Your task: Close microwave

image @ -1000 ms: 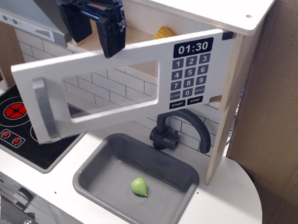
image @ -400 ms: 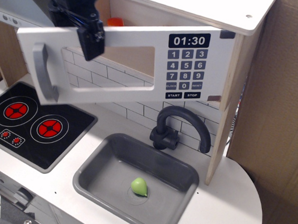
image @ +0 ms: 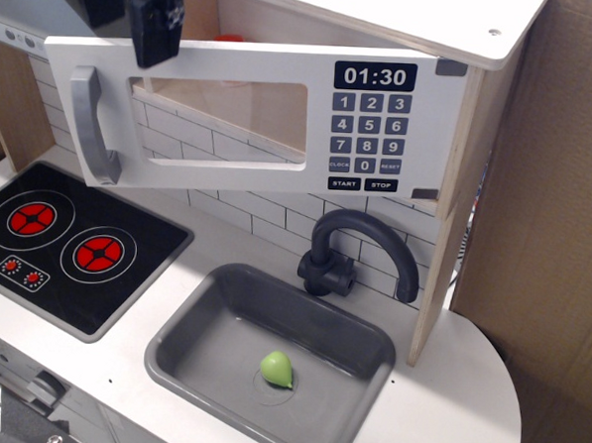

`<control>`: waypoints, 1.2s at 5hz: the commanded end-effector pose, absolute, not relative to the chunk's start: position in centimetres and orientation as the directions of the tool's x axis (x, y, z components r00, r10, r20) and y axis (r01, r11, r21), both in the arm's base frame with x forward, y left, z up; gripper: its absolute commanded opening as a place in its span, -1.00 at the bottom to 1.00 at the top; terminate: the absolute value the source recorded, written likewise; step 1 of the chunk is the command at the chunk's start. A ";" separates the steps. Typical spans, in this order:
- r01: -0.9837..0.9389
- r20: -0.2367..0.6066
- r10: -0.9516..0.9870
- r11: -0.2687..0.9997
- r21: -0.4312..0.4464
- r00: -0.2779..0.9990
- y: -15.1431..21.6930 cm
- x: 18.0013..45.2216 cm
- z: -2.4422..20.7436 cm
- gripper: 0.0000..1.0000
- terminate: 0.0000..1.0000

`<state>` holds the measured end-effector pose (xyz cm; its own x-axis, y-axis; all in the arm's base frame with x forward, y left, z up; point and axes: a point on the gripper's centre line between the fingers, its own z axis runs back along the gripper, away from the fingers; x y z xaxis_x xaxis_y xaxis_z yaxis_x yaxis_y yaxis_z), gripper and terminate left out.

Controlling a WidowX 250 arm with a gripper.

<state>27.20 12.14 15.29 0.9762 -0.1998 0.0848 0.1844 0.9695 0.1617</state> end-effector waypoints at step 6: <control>-0.010 0.096 0.011 1.000 -0.008 0.995 7.8 28.3 6.4 1.00 -1.00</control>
<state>27.55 7.51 4.85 0.9983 0.0062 0.0586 -0.0051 0.9998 -0.0191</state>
